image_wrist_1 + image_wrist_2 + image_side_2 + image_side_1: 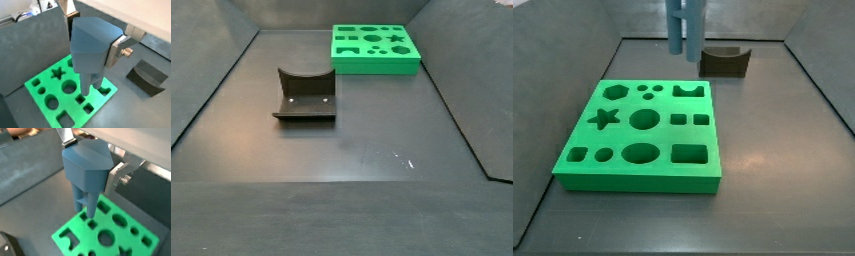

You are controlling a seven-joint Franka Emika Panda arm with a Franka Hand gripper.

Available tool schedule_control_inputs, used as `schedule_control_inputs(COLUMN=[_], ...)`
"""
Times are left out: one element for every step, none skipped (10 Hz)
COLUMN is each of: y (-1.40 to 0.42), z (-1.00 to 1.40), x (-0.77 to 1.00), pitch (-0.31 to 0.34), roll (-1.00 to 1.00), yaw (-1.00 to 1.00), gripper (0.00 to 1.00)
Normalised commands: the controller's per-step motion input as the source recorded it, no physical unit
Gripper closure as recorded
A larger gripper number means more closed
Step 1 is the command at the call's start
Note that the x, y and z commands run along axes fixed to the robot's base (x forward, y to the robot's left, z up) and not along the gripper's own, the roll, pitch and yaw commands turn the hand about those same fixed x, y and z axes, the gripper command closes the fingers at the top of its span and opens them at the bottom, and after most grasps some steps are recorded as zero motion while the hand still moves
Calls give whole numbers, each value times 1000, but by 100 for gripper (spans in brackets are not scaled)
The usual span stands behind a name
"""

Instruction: Insert the 3 prong object.

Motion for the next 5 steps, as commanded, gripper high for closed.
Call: schedule_control_inputs(y=[503,517,563,354,351], z=[-780,-640,-477,-749,-783], x=[-229,-294,-394,-449,-483], pitch=[0,0,-50,0,19], roll=[0,13,41,0,-43], yaw=[-557,-511,-429,-657,-663], gripper=[100,100,100,100,100])
